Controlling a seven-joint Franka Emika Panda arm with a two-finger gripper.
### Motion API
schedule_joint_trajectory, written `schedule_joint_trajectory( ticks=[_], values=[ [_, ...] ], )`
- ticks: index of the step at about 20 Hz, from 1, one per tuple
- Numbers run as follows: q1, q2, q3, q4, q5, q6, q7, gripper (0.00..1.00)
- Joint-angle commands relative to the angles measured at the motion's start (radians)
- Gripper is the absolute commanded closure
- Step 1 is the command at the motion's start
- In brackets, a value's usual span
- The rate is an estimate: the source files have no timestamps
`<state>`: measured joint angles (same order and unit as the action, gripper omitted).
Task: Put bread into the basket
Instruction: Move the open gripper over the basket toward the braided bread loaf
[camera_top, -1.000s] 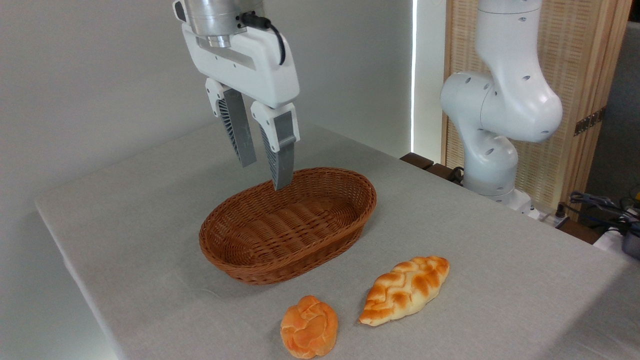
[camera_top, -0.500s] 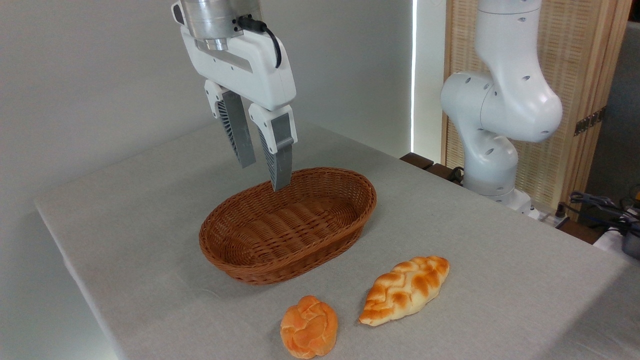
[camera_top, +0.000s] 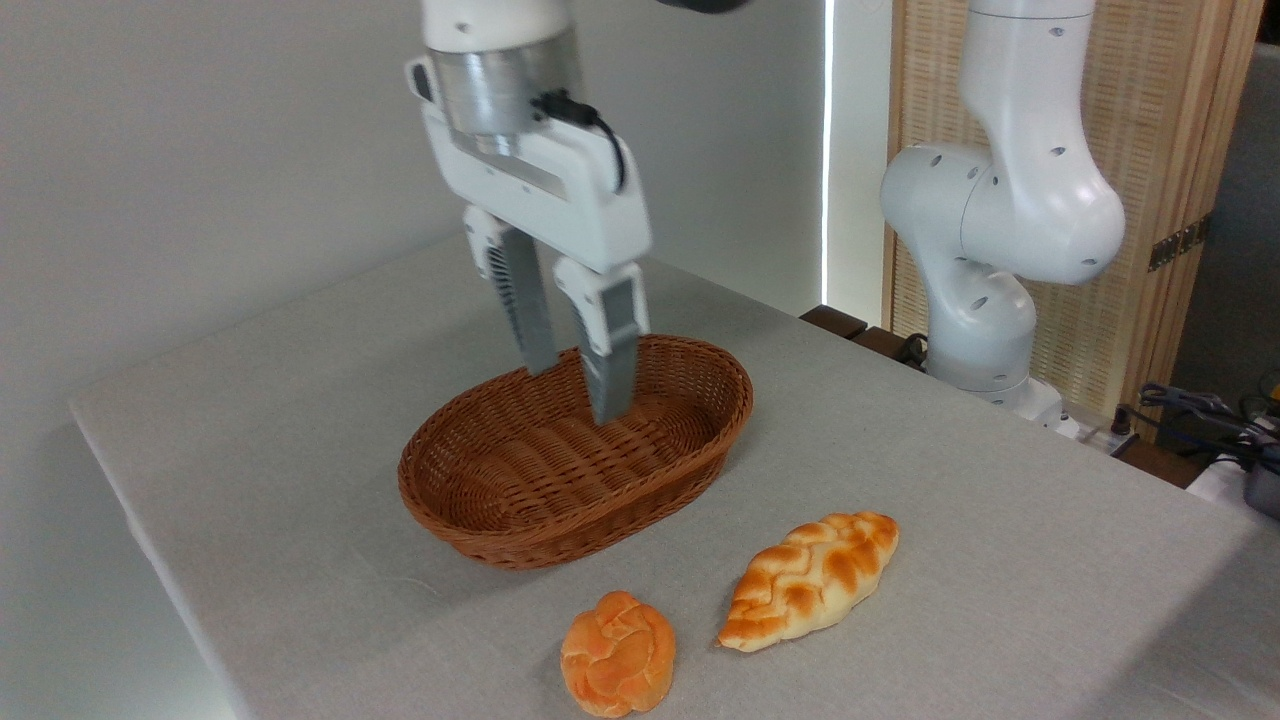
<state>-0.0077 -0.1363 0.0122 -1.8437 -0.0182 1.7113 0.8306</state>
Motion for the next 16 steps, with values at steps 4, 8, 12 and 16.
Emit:
schedule_joint_trajectory(
  ticks=[4, 8, 12, 16],
  values=[
    [-0.006, -0.163, 0.120, -0.254, 0.038, 0.053, 0.180, 0.00],
    [-0.006, -0.171, 0.149, -0.322, 0.081, 0.054, 0.186, 0.00],
    [-0.006, -0.143, 0.173, -0.365, 0.096, 0.088, 0.186, 0.00],
    [-0.006, -0.125, 0.196, -0.408, 0.133, 0.180, 0.186, 0.00]
  ],
)
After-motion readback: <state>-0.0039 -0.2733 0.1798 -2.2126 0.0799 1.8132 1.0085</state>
